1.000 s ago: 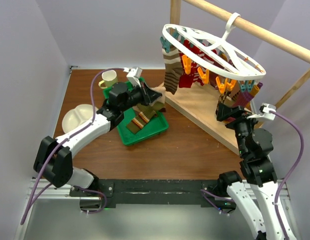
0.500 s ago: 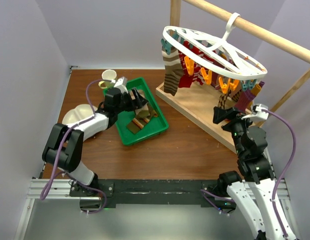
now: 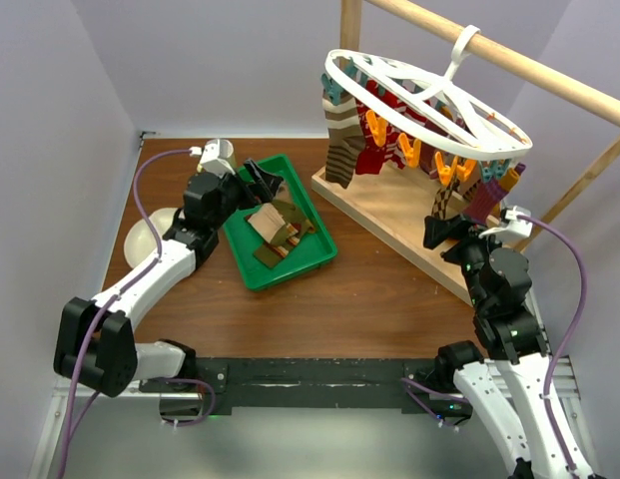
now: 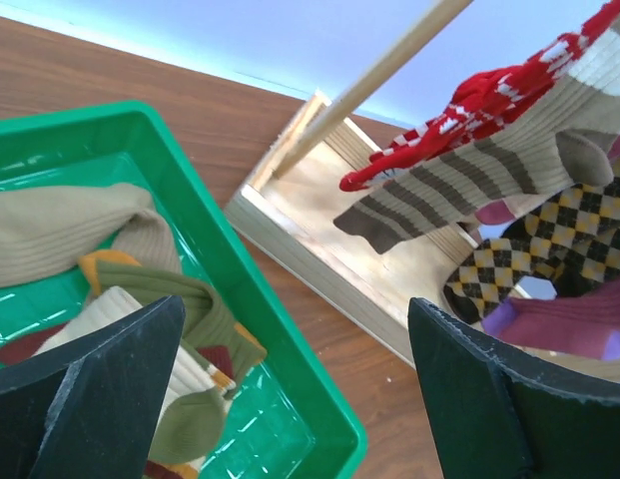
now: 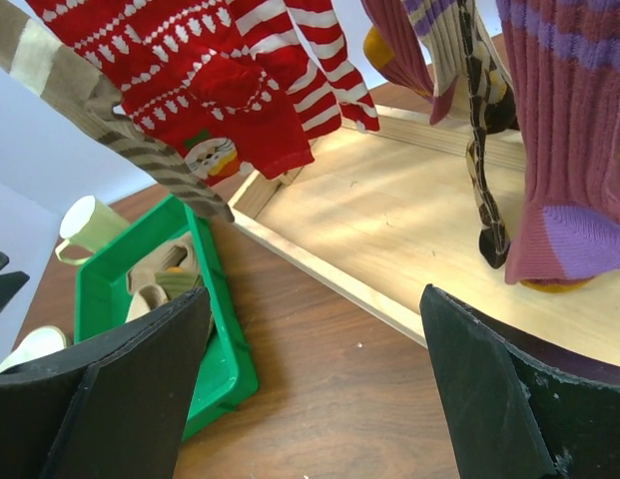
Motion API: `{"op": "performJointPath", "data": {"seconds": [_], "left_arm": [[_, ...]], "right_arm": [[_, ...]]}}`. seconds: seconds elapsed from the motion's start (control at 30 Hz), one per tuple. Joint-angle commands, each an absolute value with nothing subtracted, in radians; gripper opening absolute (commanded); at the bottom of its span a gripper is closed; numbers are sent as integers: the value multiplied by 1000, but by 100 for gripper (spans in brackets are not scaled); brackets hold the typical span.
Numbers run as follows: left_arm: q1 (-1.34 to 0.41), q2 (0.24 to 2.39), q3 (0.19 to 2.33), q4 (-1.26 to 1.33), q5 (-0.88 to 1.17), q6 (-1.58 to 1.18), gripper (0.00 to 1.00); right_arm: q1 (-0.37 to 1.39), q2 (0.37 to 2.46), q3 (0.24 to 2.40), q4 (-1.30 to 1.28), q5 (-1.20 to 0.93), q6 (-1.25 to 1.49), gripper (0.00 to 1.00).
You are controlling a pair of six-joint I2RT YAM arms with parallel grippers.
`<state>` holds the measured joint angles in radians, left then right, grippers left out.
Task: Remove the socks clipped to the hanger
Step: Place the sock in the bin, then remove the sock from the hanger.
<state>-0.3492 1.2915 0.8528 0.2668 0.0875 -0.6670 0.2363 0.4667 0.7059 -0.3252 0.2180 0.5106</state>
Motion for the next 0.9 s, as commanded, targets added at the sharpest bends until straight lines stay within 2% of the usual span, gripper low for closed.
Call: {"op": "performJointPath", "data": {"seconds": [0.0, 0.47, 0.6, 0.87], "left_arm": [[-351, 1293, 877, 242, 66, -611, 98], [-601, 1430, 960, 372, 184, -594, 93], [-679, 1534, 980, 462, 219, -609, 89], [-842, 1777, 1103, 688, 273, -586, 86]], "right_arm": [[235, 474, 776, -322, 216, 485, 91], [235, 404, 861, -408, 282, 479, 90], [235, 339, 885, -448, 314, 479, 90], [235, 362, 969, -477, 305, 494, 91]]}}
